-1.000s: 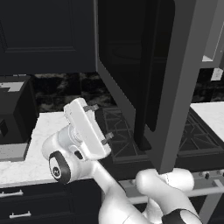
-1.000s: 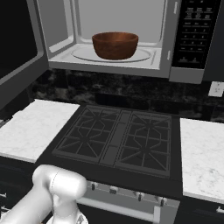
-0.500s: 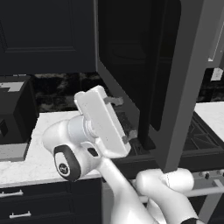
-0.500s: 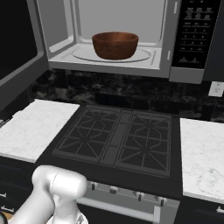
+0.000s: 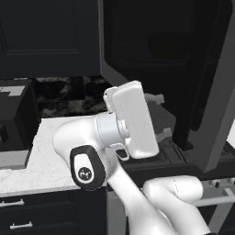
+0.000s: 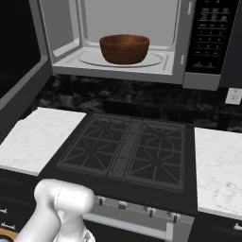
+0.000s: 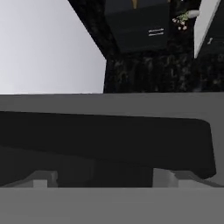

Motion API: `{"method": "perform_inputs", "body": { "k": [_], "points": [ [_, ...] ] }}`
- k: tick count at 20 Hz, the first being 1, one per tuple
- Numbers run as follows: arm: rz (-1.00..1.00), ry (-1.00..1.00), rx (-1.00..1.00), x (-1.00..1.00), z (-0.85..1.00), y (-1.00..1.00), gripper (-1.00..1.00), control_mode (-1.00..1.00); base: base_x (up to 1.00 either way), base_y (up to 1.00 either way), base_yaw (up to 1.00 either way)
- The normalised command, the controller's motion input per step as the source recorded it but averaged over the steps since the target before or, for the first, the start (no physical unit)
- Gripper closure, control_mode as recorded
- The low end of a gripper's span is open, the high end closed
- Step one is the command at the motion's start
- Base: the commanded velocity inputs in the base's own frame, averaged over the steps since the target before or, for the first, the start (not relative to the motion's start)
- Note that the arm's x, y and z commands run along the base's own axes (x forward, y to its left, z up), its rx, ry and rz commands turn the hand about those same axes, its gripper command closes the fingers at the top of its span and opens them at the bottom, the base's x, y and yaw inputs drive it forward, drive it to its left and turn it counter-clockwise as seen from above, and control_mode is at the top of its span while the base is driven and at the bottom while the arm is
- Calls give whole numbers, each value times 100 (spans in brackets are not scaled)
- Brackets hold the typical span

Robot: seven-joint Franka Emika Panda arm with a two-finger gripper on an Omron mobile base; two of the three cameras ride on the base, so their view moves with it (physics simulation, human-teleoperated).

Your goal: Pick the corn from the sink and place it in the bowl. Then pick the bowl and place it in the microwave. Then close the microwave door and press the start button.

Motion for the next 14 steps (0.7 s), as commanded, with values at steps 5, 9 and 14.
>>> {"method": "perform_inputs", "body": {
  "k": [5,9,14],
  "points": [
    [41,-2,4,0,9,-59,-100,-100,0,0,0],
    [45,0,1,30,3,-36,-100,-100,0,0,0],
    [42,0,0,64,0,-12,-100,-100,0,0,0]
  ]
}}
